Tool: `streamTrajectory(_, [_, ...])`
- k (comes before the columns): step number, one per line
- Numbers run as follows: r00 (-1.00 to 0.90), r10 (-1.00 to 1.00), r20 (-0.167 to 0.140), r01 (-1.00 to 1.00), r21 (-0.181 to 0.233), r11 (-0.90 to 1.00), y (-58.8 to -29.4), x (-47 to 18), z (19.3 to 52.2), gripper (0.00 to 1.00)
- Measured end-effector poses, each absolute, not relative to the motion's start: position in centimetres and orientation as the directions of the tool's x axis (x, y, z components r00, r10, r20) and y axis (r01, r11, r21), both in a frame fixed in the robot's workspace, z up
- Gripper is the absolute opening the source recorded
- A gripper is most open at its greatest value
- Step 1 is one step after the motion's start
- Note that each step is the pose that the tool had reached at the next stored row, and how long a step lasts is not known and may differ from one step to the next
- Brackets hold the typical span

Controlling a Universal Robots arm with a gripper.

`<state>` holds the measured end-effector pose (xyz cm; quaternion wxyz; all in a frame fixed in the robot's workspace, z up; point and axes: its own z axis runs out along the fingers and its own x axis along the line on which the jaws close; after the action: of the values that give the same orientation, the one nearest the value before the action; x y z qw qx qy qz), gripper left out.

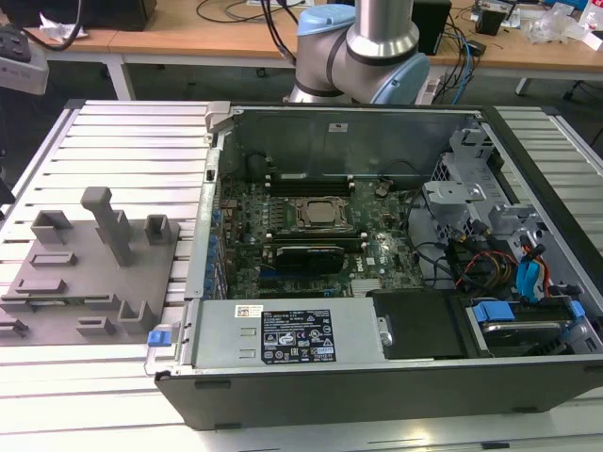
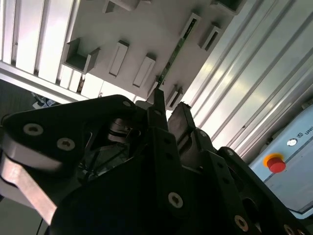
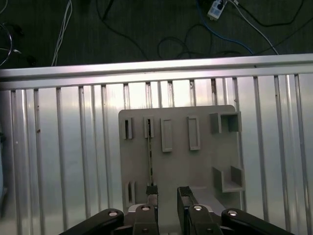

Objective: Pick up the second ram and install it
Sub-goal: 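Pick up the second ram and move it above second insertion slot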

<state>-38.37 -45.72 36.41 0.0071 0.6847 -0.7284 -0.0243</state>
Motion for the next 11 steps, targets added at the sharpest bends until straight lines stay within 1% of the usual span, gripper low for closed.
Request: streamTrajectory(11, [-0.062, -0.998, -0.023, -0.997, 0.045, 0.061, -45.7, -38.4, 35.2, 0.3])
